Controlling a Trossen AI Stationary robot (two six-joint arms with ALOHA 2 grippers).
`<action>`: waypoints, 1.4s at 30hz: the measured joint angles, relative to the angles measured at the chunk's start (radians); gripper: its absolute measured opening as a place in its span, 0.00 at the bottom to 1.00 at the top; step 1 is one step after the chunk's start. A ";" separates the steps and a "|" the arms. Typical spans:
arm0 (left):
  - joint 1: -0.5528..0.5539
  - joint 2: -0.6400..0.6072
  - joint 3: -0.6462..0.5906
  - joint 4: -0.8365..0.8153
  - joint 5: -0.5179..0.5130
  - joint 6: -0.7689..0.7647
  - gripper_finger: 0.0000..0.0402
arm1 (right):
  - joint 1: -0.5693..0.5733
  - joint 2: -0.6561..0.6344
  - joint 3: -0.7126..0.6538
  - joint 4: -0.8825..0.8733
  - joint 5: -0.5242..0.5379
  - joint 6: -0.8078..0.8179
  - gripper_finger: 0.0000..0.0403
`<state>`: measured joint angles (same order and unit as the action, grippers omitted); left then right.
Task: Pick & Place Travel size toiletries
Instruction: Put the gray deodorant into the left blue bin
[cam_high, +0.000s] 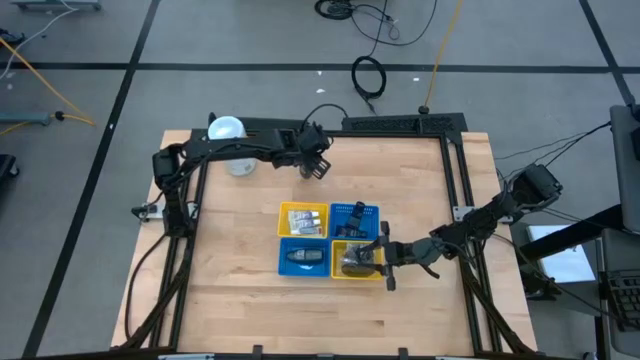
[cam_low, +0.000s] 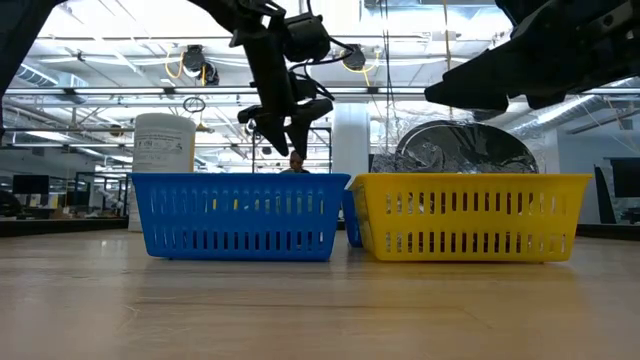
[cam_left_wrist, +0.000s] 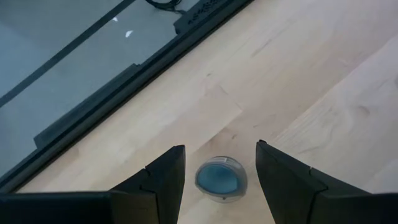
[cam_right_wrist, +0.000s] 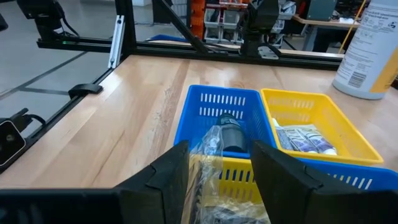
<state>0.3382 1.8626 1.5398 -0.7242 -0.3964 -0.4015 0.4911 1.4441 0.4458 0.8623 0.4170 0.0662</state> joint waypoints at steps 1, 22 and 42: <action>0.000 0.000 0.000 -0.001 0.004 0.001 0.48 | 0.000 0.000 0.000 0.000 0.000 0.000 0.41; 0.003 -0.003 -0.251 0.284 0.106 0.062 0.48 | 0.000 0.000 0.000 -0.010 -0.001 0.000 0.41; -0.005 0.001 -0.331 0.399 0.171 0.095 0.20 | 0.000 0.000 -0.001 -0.008 0.000 0.000 0.41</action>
<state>0.3328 1.8635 1.2085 -0.3251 -0.2253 -0.3066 0.4908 1.4441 0.4450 0.8543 0.4168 0.0662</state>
